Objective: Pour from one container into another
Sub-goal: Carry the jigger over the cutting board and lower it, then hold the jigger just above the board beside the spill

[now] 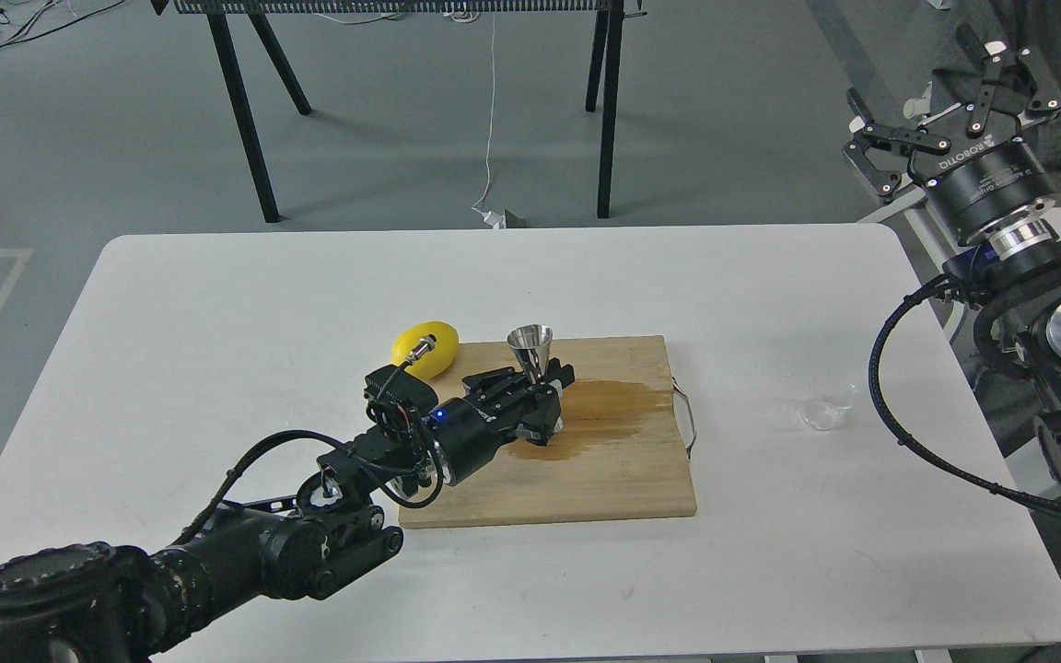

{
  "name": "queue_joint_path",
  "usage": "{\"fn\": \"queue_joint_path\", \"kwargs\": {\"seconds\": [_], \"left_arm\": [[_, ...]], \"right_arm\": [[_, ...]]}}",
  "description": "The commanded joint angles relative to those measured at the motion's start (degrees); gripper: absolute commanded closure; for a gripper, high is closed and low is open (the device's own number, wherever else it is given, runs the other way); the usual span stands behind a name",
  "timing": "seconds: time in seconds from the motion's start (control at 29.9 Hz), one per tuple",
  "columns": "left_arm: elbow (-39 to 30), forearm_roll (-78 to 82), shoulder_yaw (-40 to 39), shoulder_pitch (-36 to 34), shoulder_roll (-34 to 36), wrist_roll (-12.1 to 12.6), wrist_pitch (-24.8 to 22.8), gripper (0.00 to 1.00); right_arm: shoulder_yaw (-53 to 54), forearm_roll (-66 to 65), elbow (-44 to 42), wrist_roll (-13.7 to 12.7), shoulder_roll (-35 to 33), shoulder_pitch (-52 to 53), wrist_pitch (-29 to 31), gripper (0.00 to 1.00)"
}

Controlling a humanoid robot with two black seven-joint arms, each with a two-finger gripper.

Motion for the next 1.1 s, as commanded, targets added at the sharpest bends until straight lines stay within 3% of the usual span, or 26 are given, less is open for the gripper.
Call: {"fn": "queue_joint_path", "kwargs": {"seconds": [0.0,0.4,0.87,1.07], "left_arm": [[0.3,0.0,0.6,0.1,0.0,0.0,0.0,0.82],[0.2,0.0,0.6,0.2,0.0,0.0,0.3,0.72],[0.3,-0.1,0.6,0.2,0.0,0.0,0.5,0.68],[0.3,-0.1,0.5,0.2,0.0,0.0,0.6,0.59]], "right_arm": [[-0.1,0.0,0.0,0.0,0.3,0.1,0.0,0.01],[0.0,0.0,0.0,0.1,-0.1,0.1,0.0,0.01],[0.2,0.0,0.0,0.1,-0.1,0.0,0.0,0.01],[0.2,0.0,0.1,0.1,-0.1,0.0,0.0,0.01]]}}
